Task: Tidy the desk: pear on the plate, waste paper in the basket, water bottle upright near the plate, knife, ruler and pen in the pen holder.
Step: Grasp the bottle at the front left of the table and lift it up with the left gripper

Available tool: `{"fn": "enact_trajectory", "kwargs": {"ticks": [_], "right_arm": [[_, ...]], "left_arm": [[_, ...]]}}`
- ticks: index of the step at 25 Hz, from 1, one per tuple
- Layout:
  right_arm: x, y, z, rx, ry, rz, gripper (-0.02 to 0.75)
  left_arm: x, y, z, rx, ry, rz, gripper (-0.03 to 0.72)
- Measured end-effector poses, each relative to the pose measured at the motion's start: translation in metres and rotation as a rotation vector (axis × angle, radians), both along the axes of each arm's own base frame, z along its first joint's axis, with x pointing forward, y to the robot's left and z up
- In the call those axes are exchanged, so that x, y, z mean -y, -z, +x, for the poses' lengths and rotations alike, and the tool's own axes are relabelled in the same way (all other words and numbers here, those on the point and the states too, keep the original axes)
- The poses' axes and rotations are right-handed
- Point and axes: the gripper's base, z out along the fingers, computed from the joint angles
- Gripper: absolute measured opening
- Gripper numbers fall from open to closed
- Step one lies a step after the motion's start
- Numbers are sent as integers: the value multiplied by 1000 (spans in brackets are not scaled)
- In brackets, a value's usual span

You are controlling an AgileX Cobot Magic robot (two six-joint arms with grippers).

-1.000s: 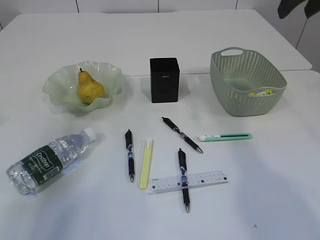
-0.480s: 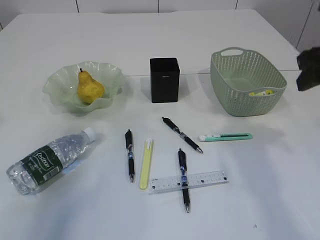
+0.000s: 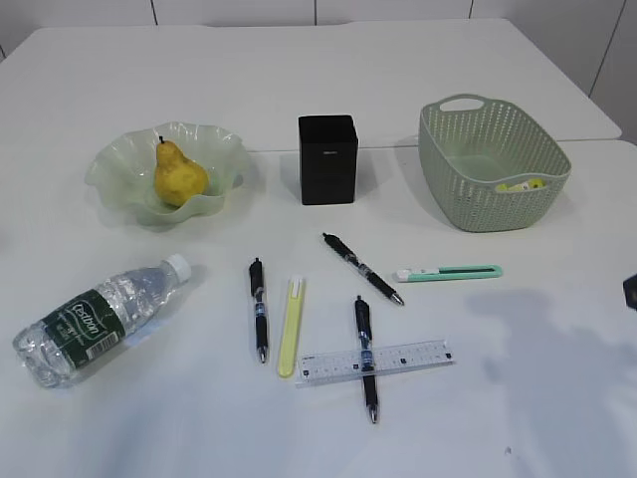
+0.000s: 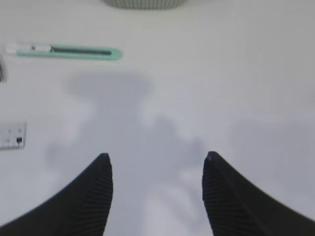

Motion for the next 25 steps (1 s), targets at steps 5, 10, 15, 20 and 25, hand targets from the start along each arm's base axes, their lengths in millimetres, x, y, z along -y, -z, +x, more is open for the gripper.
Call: {"fn": "enact_trajectory", "kwargs": {"ticks": [5, 10, 15, 20, 25], "right_arm": [[-1, 8, -5, -21, 9, 16, 460], [-1, 8, -5, -22, 12, 20, 460], [-2, 9, -6, -40, 27, 43, 460], [-4, 11, -10, -90, 53, 88, 460], [-5, 13, -13, -127, 62, 106, 460]], "left_arm": [[30, 2, -2, -2, 137, 18, 425], [69, 38, 13, -98, 242, 31, 573], [92, 78, 25, -195, 305, 76, 588], [97, 108, 34, -264, 314, 93, 588], [99, 130, 41, -314, 315, 104, 588]]}}
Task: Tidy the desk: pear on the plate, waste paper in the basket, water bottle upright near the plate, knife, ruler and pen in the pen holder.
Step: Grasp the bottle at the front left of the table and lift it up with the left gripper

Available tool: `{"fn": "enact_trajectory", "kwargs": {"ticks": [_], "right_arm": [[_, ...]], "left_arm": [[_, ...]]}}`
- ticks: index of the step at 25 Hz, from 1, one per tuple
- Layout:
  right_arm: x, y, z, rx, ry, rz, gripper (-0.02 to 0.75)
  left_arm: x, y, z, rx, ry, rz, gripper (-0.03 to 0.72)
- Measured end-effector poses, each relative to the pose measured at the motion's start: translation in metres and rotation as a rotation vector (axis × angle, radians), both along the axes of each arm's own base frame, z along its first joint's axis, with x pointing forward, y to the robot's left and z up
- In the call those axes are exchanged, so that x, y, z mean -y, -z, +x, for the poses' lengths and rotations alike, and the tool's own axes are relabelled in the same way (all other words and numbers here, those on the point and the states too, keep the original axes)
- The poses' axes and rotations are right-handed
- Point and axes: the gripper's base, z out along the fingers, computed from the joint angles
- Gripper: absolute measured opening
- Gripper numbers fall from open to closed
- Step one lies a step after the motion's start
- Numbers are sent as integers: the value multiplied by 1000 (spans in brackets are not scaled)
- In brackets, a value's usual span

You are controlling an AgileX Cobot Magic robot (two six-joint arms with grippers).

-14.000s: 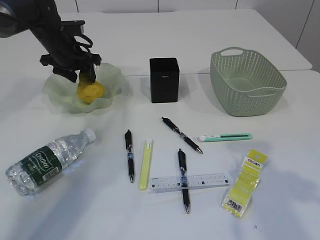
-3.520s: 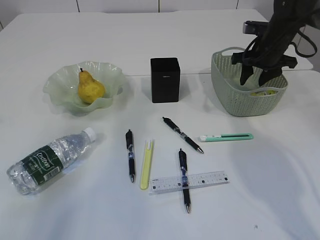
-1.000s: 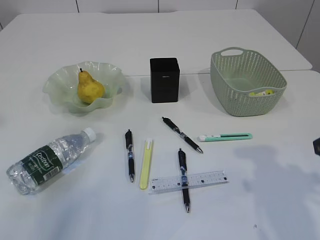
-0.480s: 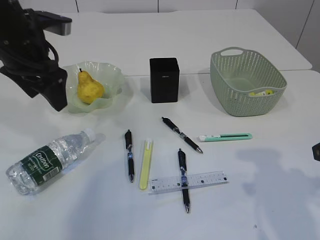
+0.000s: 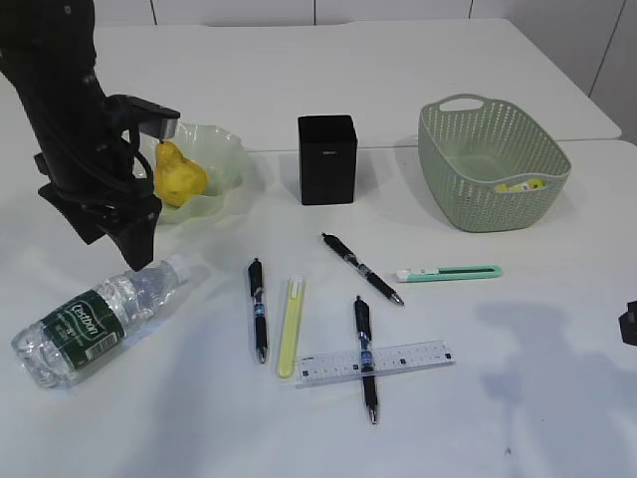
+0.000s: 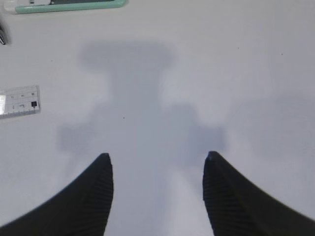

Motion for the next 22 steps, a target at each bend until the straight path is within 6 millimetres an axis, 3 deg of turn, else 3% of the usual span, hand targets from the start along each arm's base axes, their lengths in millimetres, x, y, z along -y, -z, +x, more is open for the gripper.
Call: {"fn": "enact_trajectory", "kwargs": {"ticks": [14, 22], "right_arm": [[-2, 0, -1, -11, 19, 35, 460], [-2, 1, -2, -30, 18, 37, 460]], "left_arm": [[17, 57, 6, -108, 54, 75, 588], [15, 83, 8, -155, 66, 130, 588]]}}
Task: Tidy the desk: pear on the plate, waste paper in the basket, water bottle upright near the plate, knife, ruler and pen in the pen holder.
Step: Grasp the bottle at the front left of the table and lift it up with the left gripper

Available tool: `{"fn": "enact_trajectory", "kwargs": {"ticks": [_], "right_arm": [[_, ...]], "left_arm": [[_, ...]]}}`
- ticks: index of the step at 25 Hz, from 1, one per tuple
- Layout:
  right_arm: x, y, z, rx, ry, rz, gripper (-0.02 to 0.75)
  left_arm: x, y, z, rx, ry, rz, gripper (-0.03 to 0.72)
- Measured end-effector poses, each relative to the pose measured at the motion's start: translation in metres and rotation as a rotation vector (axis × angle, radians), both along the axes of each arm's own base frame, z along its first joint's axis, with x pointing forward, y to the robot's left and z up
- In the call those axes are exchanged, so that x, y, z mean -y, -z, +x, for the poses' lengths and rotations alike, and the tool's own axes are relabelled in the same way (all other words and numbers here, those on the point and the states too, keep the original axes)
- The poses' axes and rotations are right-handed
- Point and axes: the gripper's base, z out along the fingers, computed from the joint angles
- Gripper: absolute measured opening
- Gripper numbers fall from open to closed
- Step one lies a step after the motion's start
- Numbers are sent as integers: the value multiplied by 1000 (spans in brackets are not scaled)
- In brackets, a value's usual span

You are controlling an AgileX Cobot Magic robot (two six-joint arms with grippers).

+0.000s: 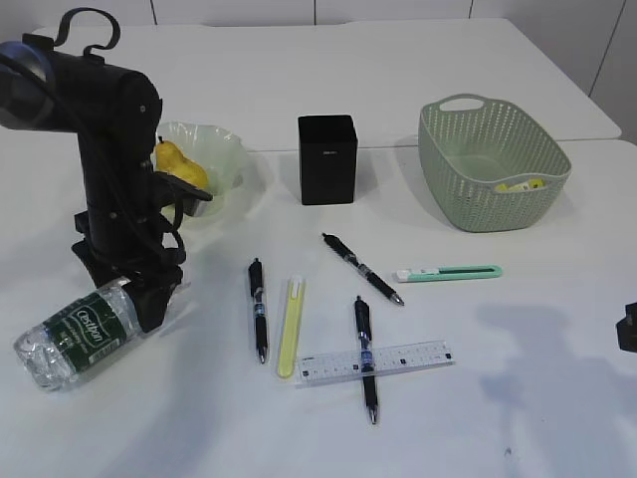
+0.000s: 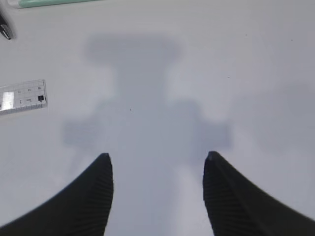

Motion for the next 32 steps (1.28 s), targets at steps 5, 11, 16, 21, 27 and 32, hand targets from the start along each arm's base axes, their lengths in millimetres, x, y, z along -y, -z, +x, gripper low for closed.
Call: {"fn": "enact_trajectory", "kwargs": {"ticks": [5, 11, 16, 21, 27, 32], "right_arm": [[0, 0, 0, -2, 0, 0, 460], [0, 0, 0, -2, 0, 0, 460], [0, 0, 0, -2, 0, 0, 460], [0, 0, 0, -3, 0, 0, 460], [-1, 0, 0, -3, 6, 12, 460], [-1, 0, 0, -3, 13, 21, 460]], "left_arm": [[-1, 13, 1, -24, 3, 18, 588], [-2, 15, 1, -21, 9, 36, 499], [-3, 14, 2, -17, 10, 47, 408], [-3, 14, 2, -17, 8, 47, 403], [-3, 14, 2, -14, -12, 49, 403], [-2, 3, 3, 33, -60, 35, 401]]}}
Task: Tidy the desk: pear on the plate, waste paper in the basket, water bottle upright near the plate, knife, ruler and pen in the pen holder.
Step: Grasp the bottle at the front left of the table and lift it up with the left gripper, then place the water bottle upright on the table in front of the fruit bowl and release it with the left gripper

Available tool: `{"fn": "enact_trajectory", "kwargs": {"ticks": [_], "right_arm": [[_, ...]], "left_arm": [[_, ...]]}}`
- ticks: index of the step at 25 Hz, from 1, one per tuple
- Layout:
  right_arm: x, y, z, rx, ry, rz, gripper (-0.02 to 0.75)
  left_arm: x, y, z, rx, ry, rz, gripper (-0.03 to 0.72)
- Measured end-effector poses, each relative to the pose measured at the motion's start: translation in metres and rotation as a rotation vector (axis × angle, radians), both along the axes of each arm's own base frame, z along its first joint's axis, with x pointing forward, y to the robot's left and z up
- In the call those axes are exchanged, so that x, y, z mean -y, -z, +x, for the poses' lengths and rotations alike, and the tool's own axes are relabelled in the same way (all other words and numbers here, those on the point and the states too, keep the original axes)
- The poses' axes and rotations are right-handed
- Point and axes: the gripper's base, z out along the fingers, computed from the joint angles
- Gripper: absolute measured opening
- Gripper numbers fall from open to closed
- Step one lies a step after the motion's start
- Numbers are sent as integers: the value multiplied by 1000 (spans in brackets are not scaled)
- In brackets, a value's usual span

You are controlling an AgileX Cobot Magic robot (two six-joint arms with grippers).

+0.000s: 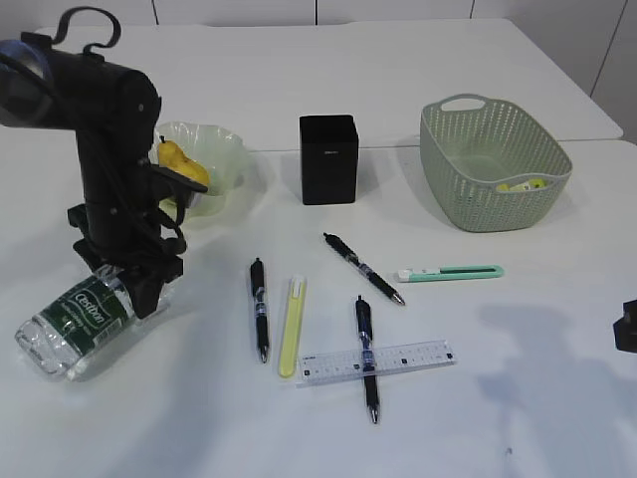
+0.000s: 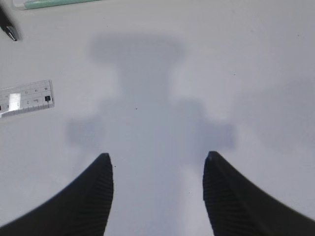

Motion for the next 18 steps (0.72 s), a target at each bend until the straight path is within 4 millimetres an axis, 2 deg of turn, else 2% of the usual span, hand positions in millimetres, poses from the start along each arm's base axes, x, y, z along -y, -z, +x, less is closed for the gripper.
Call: {"fn": "enact_trajectory", "kwargs": {"ticks": [9, 18], "right_arm": [[-1, 0, 0, -2, 9, 16, 460], [-1, 0, 0, -2, 11, 19, 460]], "left_arm": [[0, -67, -8, 149, -75, -84, 401], [-7, -139, -30, 297, -153, -154, 400]]}}
